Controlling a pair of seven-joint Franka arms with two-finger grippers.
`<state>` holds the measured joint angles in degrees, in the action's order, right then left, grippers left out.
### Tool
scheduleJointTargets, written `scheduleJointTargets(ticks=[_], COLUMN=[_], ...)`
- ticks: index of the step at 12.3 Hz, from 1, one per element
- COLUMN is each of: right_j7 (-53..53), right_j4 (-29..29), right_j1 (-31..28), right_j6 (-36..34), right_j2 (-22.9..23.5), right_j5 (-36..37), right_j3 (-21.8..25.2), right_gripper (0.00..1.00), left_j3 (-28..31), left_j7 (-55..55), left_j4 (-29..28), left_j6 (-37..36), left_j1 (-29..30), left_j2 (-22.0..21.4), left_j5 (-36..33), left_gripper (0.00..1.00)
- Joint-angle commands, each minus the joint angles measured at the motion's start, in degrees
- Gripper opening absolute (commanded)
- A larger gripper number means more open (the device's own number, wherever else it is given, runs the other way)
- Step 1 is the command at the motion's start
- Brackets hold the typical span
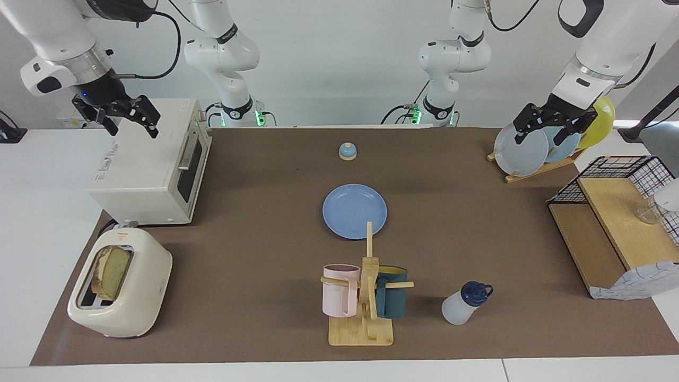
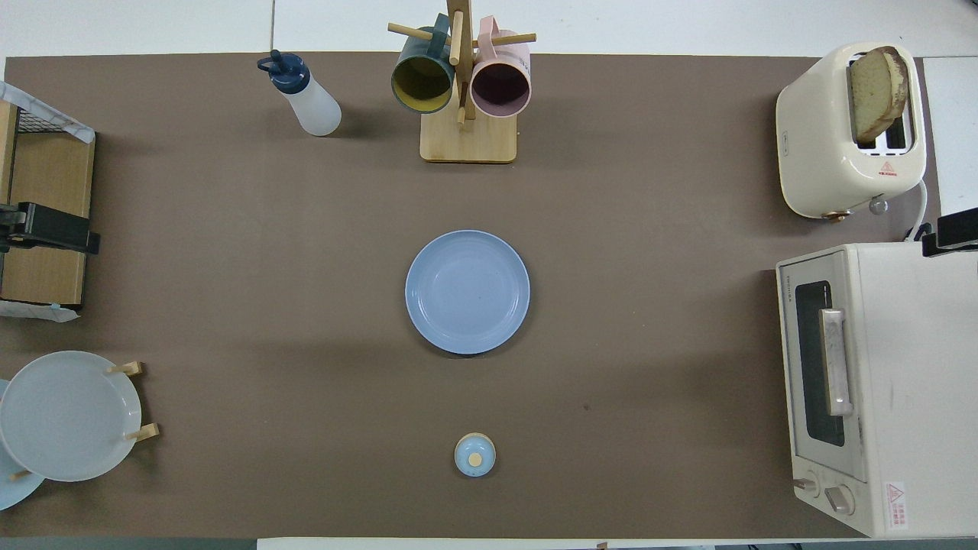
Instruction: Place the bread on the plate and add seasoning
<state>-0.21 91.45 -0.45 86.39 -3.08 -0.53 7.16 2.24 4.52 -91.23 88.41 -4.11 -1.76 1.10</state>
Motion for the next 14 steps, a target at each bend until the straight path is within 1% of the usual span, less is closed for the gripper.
scheduleJointTargets(ticks=[1,3,4,5,6,7,9,10,12,14], right_j7=[-0.4,-0.1,-0.2,-0.8,-0.9,-0.9,-0.8,-0.8,-0.5,-0.5], right_j4=[1.0,1.0,0.8,1.1,1.8,3.9,9.6,11.5,11.5,8.8], right_j1=[-0.6,-0.6,-0.7,-0.9,-1.0,-1.3,-1.7,-2.3,-3.0,-3.0], right_j6=[0.5,1.2,2.8,6.2,11.1,17.1,32.8,38.7,46.0,51.0], right_j2=[-0.8,-0.8,-0.5,-0.4,-0.4,-0.5,-0.6,0.3,4.8,10.6], right_j5=[0.4,0.4,0.4,0.4,0.4,0.4,0.4,0.4,0.1,-4.3], right_j3=[-0.4,-0.4,-0.4,-0.4,-0.4,-0.4,-0.4,-0.4,-0.4,-0.4], right_gripper=[1.0,1.0,1.0,1.0,1.0,1.0,1.0,1.0,1.0,1.0], left_j3=[0.0,0.1,0.0,0.0,0.1,0.1,0.2,0.2,0.0,-0.1], left_j7=[-0.2,0.1,0.0,-0.1,-0.3,-0.3,-0.4,-0.8,-2.0,-2.2], left_j4=[-1.6,-1.6,-1.5,-1.6,-1.8,-2.0,-2.0,-2.0,-2.1,-2.9], left_j6=[1.0,0.5,1.0,1.1,1.2,1.2,0.8,0.5,0.8,2.2], left_j1=[0.0,0.0,0.0,-0.6,-0.7,-0.6,-0.7,-0.8,-0.5,-0.9], left_j2=[-1.6,-1.7,-1.7,-1.6,-1.7,-1.7,-1.7,-1.8,-1.8,-1.9], left_j5=[-0.3,-0.3,-0.3,-0.3,-0.4,-0.6,-0.9,-0.9,-0.9,-0.8], left_gripper=[1.0,1.0,1.0,1.0,1.0,1.0,1.0,1.0,1.0,1.0])
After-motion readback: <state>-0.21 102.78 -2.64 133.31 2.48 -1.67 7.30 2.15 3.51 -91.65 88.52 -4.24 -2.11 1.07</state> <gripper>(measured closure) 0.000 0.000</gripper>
